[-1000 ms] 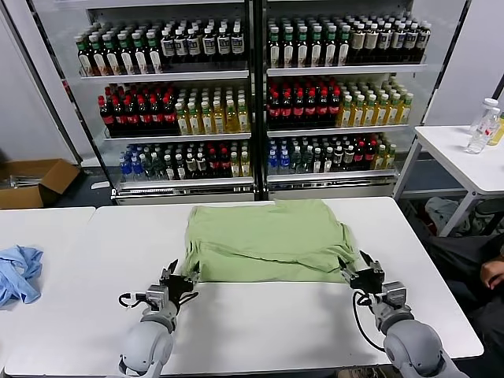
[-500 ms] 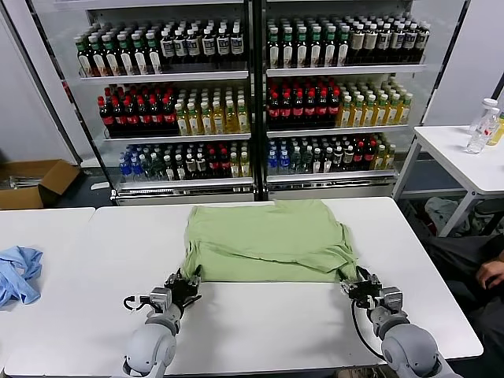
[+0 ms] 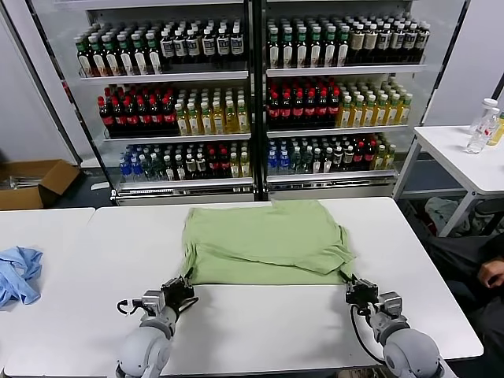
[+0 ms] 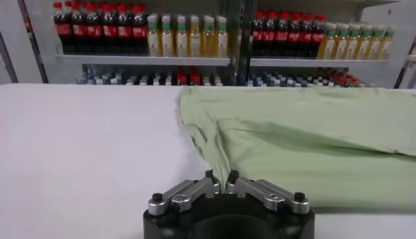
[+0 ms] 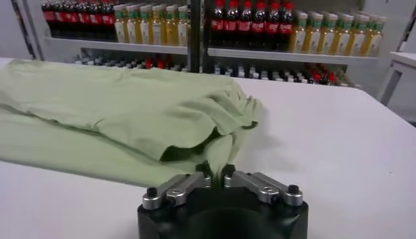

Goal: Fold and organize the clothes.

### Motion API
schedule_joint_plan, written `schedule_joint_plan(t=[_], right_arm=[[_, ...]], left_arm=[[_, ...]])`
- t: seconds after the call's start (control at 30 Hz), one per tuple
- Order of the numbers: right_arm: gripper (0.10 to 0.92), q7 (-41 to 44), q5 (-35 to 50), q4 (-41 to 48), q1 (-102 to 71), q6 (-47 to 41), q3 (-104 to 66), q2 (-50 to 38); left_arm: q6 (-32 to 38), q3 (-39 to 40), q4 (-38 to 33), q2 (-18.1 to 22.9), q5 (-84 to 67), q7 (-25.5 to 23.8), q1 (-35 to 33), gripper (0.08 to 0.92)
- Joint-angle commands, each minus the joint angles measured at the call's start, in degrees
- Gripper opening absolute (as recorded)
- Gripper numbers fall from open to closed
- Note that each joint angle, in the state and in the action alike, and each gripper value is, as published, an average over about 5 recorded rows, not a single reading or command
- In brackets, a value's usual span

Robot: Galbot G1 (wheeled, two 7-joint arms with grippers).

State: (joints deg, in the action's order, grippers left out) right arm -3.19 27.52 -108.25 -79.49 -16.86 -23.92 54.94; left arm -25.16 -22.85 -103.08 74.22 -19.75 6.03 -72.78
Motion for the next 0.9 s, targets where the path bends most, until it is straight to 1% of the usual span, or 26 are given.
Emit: schedule_joint_plan(t=[0.03, 0.2, 0.3, 0.43, 0.5, 0.6, 0.7, 0.8, 0.9], right_arm=[[0.129, 0.76, -2.41, -11.88, -16.42, 1.90, -9.24, -0.03], [0.129, 0.91, -5.90, -18.38, -27.23, 2.57, -12.78, 2.02], [0.129, 0.57, -8.53, -21.11, -31.69, 1.70, -13.40, 3.34], [0.145, -0.37, -11.95, -23.29, -34.11, -0.73, -13.25, 3.81], [0.187, -0.67, -12.31, -24.85, -34.14, -0.63, -13.82, 3.48], [0.272, -1.56, -10.31, -27.80, -32.48, -0.58, -15.98, 2.27], [0.359, -2.89, -6.57, -29.43, -28.78, -1.14, -18.07, 0.44], [0.446, -4.40, -2.02, -28.22, -21.88, -2.47, -17.66, -1.42], [0.532, -6.12, 1.88, -24.04, -11.89, -4.71, -14.16, -3.27]], left_arm=[[0.25, -2.50, -18.50, 0.59, 2.33, 0.28, -18.96, 0.107], [0.83, -4.93, -26.23, 0.84, 6.53, 1.04, -28.88, 0.107], [0.69, -5.92, -29.09, 1.08, 8.60, 1.29, -33.77, 0.107], [-0.05, -7.44, -31.33, 1.52, 9.53, 1.32, -36.64, 0.107], [-0.13, -8.46, -32.81, 1.55, 9.13, 1.24, -36.92, 0.110], [-0.47, -10.56, -35.28, 1.16, 7.36, 0.89, -35.78, 0.153], [-0.71, -13.17, -36.06, 0.39, 4.32, 0.51, -31.98, 0.233], [-0.95, -14.84, -32.99, -0.47, 0.66, 0.63, -24.92, 0.320], [-2.01, -13.71, -27.15, -1.65, -1.65, 0.76, -17.39, 0.406]])
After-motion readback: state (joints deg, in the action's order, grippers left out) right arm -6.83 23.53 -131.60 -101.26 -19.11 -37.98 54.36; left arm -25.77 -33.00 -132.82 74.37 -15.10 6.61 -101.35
